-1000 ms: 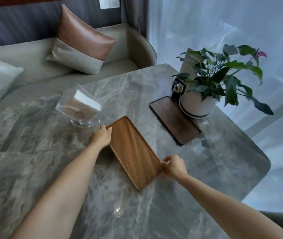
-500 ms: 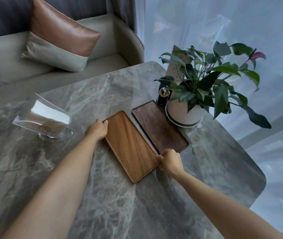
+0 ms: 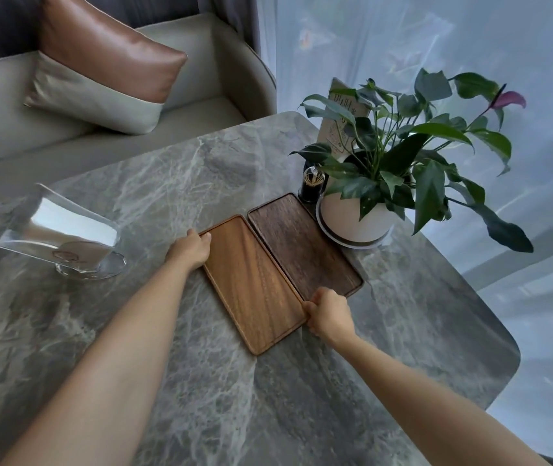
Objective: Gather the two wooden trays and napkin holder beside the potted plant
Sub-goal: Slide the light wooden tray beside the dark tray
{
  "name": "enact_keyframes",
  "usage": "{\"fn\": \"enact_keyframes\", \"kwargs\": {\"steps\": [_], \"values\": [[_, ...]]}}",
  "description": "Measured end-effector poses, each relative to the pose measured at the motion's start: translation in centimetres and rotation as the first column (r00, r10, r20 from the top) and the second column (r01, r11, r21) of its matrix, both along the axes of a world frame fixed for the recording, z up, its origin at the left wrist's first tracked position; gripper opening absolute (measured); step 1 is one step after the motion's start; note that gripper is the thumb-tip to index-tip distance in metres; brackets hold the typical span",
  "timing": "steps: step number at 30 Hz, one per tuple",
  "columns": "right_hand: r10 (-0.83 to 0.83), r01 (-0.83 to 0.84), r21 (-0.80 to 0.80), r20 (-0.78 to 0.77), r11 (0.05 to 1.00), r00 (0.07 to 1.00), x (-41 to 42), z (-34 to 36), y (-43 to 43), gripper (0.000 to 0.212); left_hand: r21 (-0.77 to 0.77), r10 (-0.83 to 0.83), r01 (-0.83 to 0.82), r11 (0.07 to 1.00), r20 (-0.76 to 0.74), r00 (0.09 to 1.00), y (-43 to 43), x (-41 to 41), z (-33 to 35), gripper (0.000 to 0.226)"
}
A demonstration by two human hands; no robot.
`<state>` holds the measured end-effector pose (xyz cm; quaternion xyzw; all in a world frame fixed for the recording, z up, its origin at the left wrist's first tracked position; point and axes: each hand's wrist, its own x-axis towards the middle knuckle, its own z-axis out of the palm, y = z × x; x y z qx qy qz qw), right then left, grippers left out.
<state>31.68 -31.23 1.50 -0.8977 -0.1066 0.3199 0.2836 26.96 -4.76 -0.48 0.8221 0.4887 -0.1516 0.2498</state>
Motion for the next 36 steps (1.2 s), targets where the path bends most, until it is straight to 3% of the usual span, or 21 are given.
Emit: {"fn": "enact_keyframes", "kwargs": {"steps": [12,17,21,27,32,36], "values": [[0.164,-0.154,-0.122,0.072,0.98,0.984,0.1,0.1,0.2,0.014,-0.032,0.027,-0.025,0.999,0.067,0.997,-1.2,-0.3,0.3,0.06],[0.199,-0.176,-0.164,0.138,0.971,0.97,0.1,0.6,0.7,0.023,0.011,-0.004,0.002,1.0,0.132,0.991,-1.6,-2.6,1.1,0.057],[0.203,-0.178,-0.114,0.271,0.977,0.941,-0.2,2.1,3.1,0.028,0.113,-0.03,0.003,0.994,0.235,0.971,-2.0,-5.3,2.8,0.045],[0.306,-0.35,0.051,0.381,0.935,0.873,-2.1,5.7,9.5,0.04,0.206,-0.048,-0.053,0.977,0.458,0.888,-1.5,-9.3,7.3,0.049],[0.408,-0.5,0.123,0.43,0.857,0.806,-4.7,8.3,14.8,0.059,0.368,-0.061,-0.19,0.91,0.573,0.817,1.1,-13.3,10.9,0.046],[0.493,-0.612,0.135,0.47,0.779,0.732,-6.8,9.2,18.5,0.075,0.41,0.043,-0.338,0.847,0.582,0.812,4.1,-16.7,11.8,0.047]]}}
